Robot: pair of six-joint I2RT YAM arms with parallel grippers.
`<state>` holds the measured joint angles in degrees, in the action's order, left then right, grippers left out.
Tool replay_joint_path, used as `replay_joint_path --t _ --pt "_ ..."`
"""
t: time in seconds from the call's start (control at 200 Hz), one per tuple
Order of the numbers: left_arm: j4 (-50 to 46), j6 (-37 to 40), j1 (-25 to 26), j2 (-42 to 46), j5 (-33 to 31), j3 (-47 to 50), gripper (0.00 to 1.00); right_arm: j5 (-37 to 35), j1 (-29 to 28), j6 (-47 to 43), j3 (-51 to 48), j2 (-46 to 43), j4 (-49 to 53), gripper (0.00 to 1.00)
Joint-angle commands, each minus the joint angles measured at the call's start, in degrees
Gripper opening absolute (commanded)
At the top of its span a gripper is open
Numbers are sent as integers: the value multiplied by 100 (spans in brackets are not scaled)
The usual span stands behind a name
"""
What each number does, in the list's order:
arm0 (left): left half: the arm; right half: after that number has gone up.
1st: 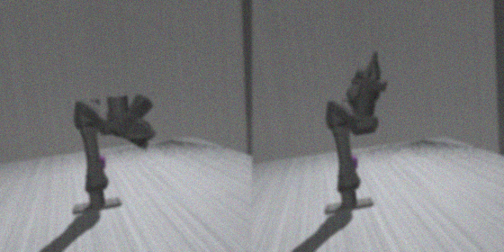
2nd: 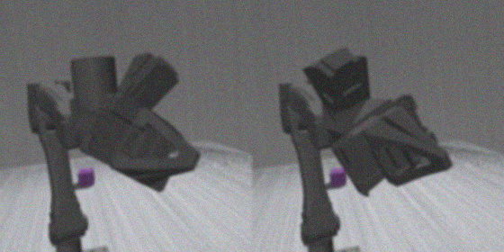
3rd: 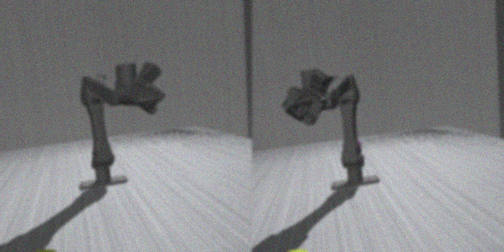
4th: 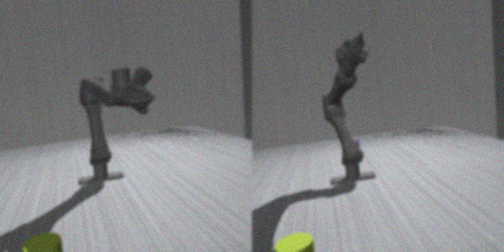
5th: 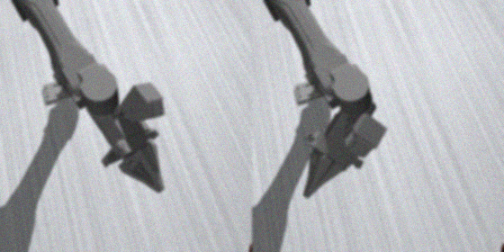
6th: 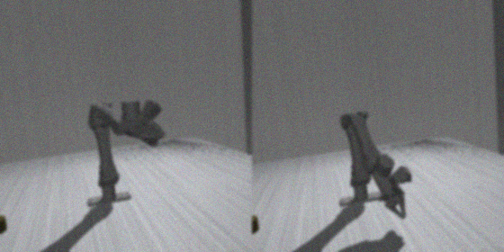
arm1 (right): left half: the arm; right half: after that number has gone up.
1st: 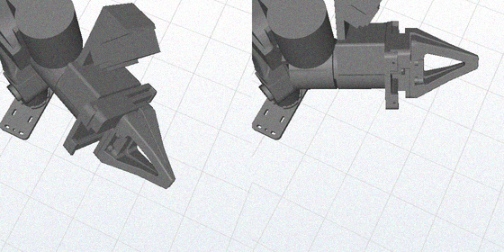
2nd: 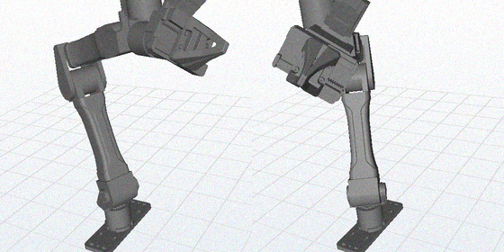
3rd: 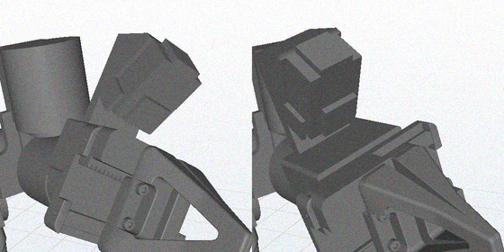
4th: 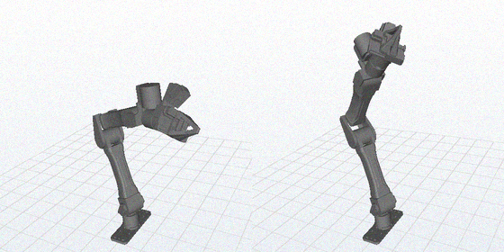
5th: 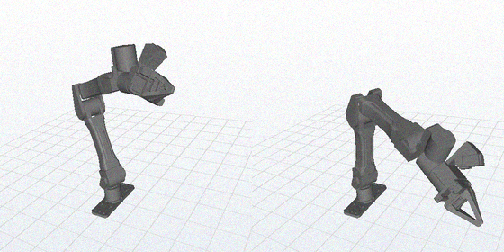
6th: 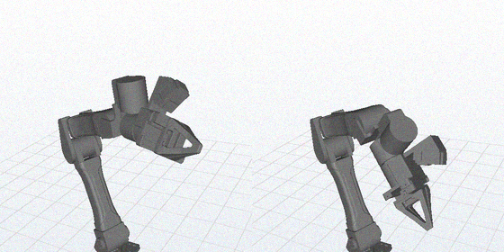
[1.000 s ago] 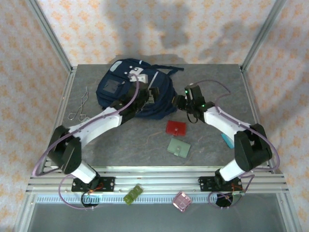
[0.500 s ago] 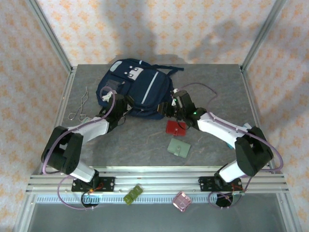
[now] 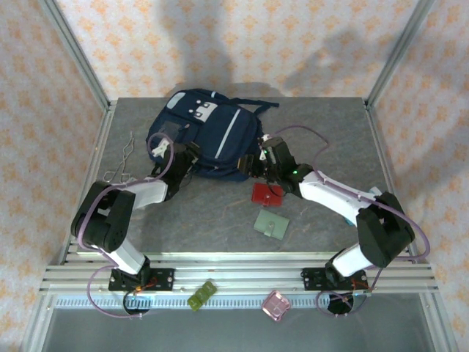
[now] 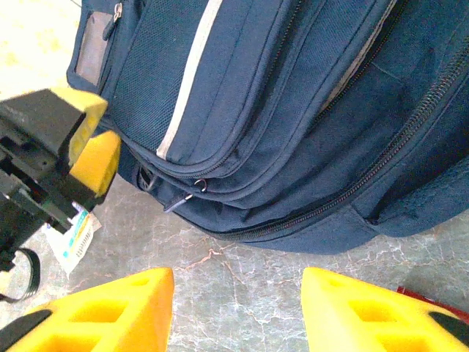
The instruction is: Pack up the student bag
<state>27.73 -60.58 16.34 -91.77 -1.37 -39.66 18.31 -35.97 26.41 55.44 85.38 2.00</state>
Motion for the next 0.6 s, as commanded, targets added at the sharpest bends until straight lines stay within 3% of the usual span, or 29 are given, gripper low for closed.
replay_joint_path --t 0.0,0.275,0.596 --pt "382 -279 -77 282 -319 378 60 15 -33 71 -99 -62 -147 49" --pt "612 -118 -263 -111 121 36 60 78 -33 95 -50 -5 -190 49" --pt "390 -258 -351 -838 376 -481 50 112 -42 222 -260 -87 -251 49"
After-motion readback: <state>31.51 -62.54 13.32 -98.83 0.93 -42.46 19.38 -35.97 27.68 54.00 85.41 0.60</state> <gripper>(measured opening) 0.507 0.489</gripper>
